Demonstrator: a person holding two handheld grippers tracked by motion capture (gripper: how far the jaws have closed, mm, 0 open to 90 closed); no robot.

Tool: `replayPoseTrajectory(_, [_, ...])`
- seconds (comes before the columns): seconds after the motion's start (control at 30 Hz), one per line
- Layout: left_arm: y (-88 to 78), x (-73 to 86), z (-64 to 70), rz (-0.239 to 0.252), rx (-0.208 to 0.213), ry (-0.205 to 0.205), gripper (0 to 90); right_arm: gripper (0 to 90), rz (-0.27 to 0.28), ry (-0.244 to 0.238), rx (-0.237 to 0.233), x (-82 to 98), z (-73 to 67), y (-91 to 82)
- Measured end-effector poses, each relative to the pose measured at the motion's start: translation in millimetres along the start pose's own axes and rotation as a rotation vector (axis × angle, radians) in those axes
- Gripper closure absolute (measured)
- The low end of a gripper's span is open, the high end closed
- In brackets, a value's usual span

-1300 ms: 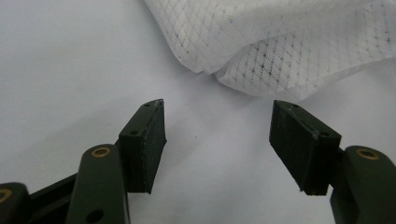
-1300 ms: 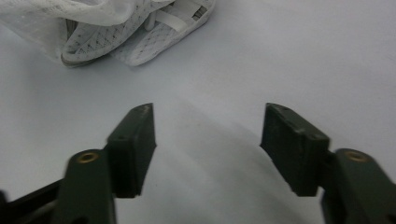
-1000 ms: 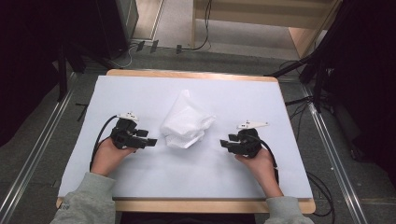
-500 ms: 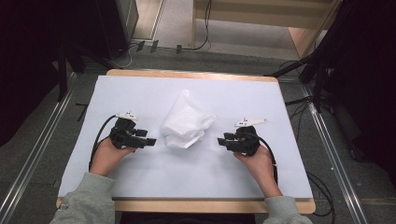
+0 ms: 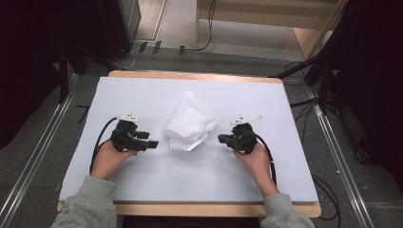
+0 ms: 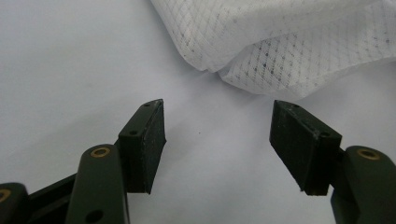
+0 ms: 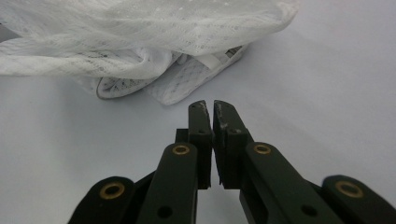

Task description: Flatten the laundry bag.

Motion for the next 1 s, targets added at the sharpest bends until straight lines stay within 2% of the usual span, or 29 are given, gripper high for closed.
replayPoseTrajectory(0.2, [-2.3,2.0,-0.2,0.002,-0.008,-0.001,36.9,88.0,-0.016,-0.013,0.001,-8.1,-2.8,12.9])
replayPoseTrajectory(0.27, [-3.3,3.0,0.0,0.004,-0.007,-0.002,36.9,88.0,-0.026,-0.005,-0.011,-10.7,-4.2,18.4])
replayPoseTrajectory(0.3, [-3.7,3.5,0.1,0.006,-0.01,-0.003,36.9,88.0,-0.038,-0.01,-0.027,-12.1,-7.2,23.5])
replayPoseTrajectory(0.47, [-7.0,6.5,-0.2,0.008,-0.018,-0.005,36.9,87.7,-0.05,-0.028,-0.054,-14.6,-18.7,31.7])
replayPoseTrajectory(0.57, [-8.8,8.8,-0.5,0.01,-0.023,-0.009,36.9,87.7,-0.031,-0.046,-0.057,-21.5,-27.3,33.4])
replayPoseTrajectory(1.0, [-19.1,20.1,-1.7,0.023,-0.05,-0.037,36.9,87.7,0.039,-0.102,-0.061,-59.2,-41.5,36.0])
Point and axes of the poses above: each handheld gripper's, and its own axes: y roughly forward along the jaws, x roughly out of its underside, z roughly to its right, the point moved 2 cm from there along y, roughly forward along the jaws, and after that the axes turned 2 degrees about y, right-handed, at the moved point
